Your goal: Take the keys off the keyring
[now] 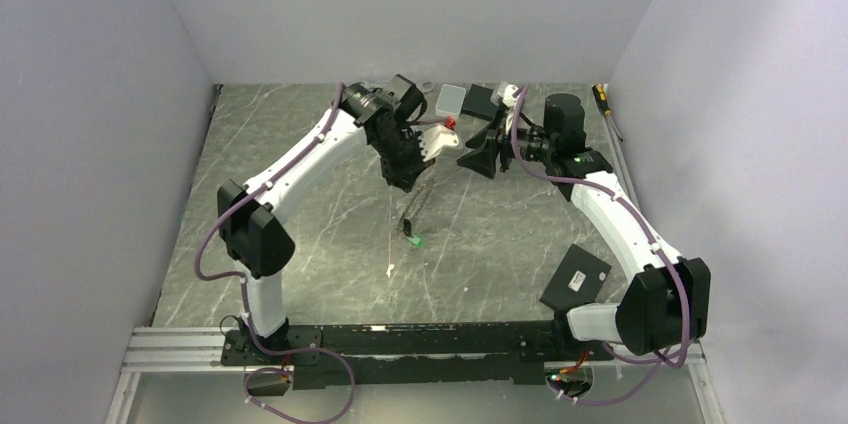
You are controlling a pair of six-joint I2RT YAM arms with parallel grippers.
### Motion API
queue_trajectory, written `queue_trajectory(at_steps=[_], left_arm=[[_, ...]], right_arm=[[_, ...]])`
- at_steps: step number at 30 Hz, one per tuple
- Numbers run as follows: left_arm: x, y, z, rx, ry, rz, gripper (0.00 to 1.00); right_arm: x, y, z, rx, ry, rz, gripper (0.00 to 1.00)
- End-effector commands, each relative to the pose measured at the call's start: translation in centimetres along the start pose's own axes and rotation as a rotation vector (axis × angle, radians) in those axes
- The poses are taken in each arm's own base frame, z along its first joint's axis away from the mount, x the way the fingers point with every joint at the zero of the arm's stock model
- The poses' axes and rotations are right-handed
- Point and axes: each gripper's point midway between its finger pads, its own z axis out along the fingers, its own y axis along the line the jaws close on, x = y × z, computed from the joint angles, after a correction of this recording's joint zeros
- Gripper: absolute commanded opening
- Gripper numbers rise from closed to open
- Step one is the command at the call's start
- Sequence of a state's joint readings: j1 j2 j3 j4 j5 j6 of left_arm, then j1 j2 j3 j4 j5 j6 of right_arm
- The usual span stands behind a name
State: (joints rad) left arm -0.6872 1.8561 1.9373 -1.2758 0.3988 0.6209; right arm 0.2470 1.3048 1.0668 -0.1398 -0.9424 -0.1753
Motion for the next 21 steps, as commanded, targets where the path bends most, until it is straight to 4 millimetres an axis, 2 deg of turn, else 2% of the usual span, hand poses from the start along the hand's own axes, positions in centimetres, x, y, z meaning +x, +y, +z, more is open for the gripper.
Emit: queue_trajectory(at_steps=[1,7,12,17,21], left_arm=[[-1.1,-1.7,-1.0,0.106,-0.034,-0.205,0.0],[-2.6,-1.6,-1.3,0.157,-0.112,-0.324,0.0],[-3.3,-2.0,-1.3,0.172,-0.155,-0.372,0.0],[-4.2,-2.0,-1.0,0.185,-0.193,-0.43,0.0],[-4.7,-2.3,-0.4,0.228,-0.208,-0.46,0.0]], right_arm=[[-3.0,1.9,-0.8,-0.074,-0.069,-0.039,0.58],[-1.6,3.0,-0.8,-0.116,-0.062,0.017,0.58],[-0.4,3.1,-0.5,-0.123,-0.063,0.045,0.56],[0.2,4.2,0.3,-0.165,-0.045,0.054,0.55],[0.8,4.4,0.8,-0.166,-0.031,0.057,0.55]])
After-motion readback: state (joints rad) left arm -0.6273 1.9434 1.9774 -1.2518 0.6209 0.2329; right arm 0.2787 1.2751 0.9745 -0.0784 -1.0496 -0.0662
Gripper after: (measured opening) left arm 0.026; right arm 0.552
